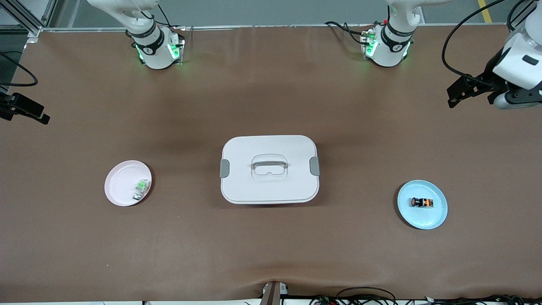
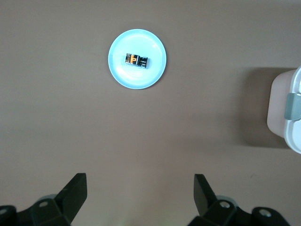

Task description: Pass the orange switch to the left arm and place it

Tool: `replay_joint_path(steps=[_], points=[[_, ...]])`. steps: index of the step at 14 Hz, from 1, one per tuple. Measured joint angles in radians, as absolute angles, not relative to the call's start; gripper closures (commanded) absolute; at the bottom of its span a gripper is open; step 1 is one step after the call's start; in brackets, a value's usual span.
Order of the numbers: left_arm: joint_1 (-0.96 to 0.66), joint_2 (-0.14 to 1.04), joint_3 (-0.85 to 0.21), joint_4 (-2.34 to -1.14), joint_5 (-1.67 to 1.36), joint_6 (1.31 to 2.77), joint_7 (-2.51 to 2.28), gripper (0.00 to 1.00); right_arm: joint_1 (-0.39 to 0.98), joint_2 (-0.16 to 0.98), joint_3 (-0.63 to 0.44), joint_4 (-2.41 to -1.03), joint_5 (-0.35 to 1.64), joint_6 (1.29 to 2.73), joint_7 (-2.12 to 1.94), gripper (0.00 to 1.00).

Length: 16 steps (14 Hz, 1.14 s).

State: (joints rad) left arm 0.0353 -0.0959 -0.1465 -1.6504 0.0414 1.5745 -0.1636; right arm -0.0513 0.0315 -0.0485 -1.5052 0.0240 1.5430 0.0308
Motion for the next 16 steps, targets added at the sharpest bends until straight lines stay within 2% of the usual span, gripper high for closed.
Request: replay_joint_path(steps=[2,8,16], points=[[0.018,-0.11,-0.104,-1.663,0.038,1.574,-0.137,0.0,-0.051,0.031,-0.048,-1.505,0.024,1.545,0.031,0.0],[0.016,-0.101,-0.098,-1.661,0.036,1.578,-0.123,0.0,-0.051,0.031,-0.042,-1.505,0.024,1.559,0.03,0.0],[0.008,-0.022,-0.099,-1.58,0.017,1.57,-0.123,0.0,-0.051,0.023,-0.041,-1.506,0.024,1.559,0.03,0.0]])
